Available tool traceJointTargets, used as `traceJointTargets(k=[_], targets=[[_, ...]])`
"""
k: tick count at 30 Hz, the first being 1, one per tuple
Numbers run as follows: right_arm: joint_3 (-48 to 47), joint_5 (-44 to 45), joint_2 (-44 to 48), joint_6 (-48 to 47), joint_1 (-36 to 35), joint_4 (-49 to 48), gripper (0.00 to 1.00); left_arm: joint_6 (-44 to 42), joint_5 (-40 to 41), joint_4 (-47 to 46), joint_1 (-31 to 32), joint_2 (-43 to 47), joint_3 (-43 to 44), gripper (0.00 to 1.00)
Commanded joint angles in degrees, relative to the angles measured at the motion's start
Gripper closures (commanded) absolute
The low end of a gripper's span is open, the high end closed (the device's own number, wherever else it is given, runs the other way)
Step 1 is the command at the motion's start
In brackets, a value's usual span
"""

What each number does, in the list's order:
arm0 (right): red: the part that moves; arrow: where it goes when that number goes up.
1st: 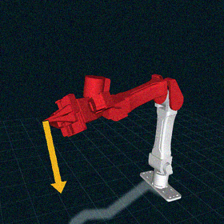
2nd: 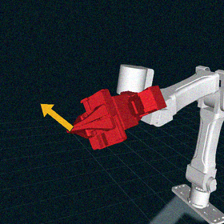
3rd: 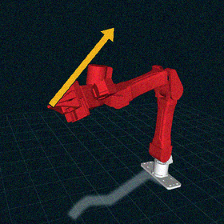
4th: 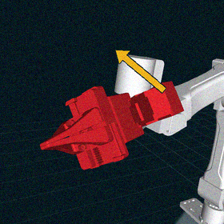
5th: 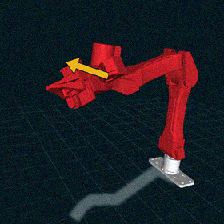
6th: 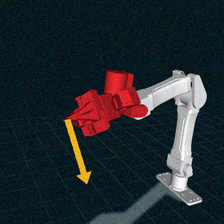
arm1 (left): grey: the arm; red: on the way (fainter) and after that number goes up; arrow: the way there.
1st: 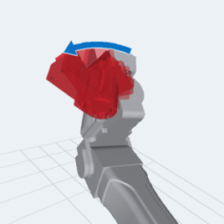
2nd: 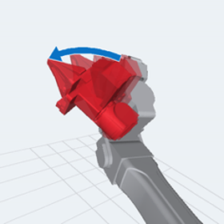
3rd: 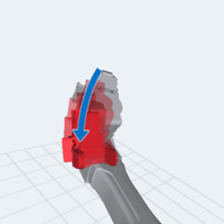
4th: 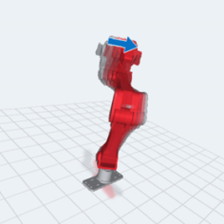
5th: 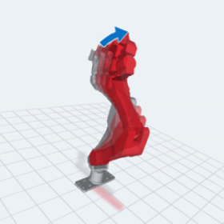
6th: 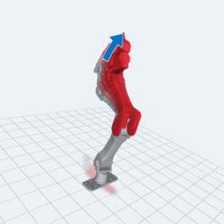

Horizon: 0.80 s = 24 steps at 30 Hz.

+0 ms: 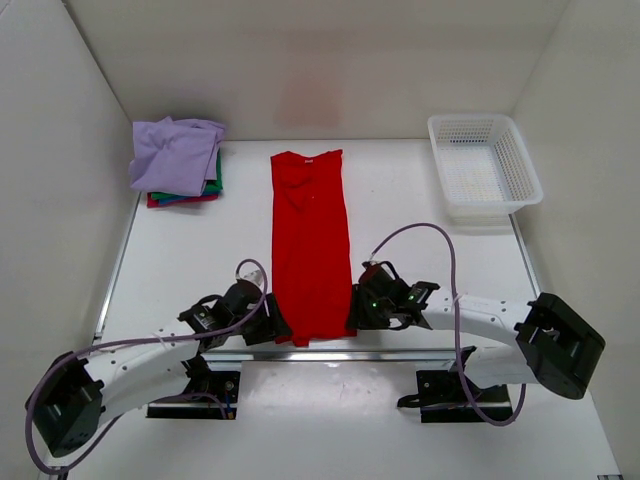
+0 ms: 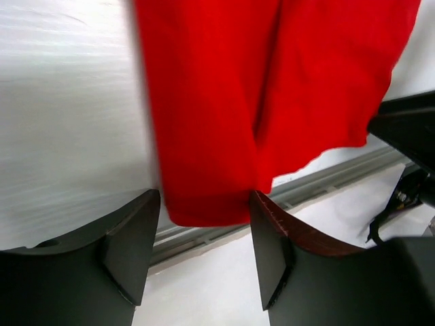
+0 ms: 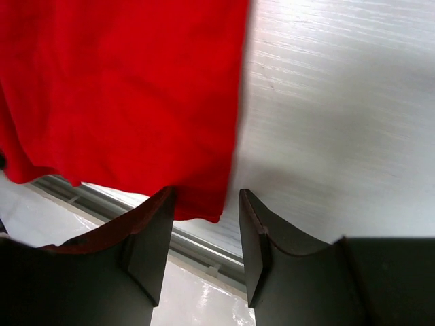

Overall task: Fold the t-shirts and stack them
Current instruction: Grab the bottom of the folded rectangular tshirt with both arms

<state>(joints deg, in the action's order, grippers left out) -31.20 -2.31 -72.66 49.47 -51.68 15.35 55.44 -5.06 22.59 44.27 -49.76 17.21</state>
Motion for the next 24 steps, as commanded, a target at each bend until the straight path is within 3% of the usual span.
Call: traceJointTargets(k=[1, 7, 10, 12, 13, 16, 18, 19, 24], targets=[[-1.4, 2.1, -2.0, 0.7, -0.6, 0.6, 0.6, 2.0, 2.2, 0.4, 3.6, -3.1, -0.7, 0.34], [-1.1, 2.0, -3.7, 1.5, -0.7, 0.0, 0.66, 2.6, 5.0, -0.3, 7.0, -8.7, 0.9, 0.41], [-1.9, 2.1, -4.9, 0.8, -0.9, 0.8, 0.7, 1.6, 4.9, 0.7, 6.7, -9.5, 1.2, 0.62], [-2.5, 2.1, -6.3, 0.0, -1.1, 1.2, 0.72, 1.3, 6.5, 1.4, 6.7, -8.4, 0.9, 0.87], [-2.5, 2.0, -6.8, 0.3, -1.2, 1.3, 0.71, 1.3, 6.2, 1.8, 6.4, -7.6, 0.5, 0.9], [-4.7, 4.2, -8.0, 0.8, -2.9, 5.6, 0.57, 1.3, 6.8, 2.6, 5.7, -6.0, 0.6, 0.89], [-4.2, 3.7, -8.0, 1.0, -3.8, 5.4, 0.44, 1.0, 6.8, 3.0, 5.5, -5.9, 1.0, 0.82], [-3.7, 3.3, -7.8, 1.3, -4.0, 4.8, 0.43, 0.6, 6.8, 2.8, 5.7, -6.1, 1.3, 0.8], [-6.1, 3.4, -11.7, 0.6, -5.1, 8.4, 0.58, -1.0, 5.7, 1.8, 6.3, -8.3, 2.2, 0.78]])
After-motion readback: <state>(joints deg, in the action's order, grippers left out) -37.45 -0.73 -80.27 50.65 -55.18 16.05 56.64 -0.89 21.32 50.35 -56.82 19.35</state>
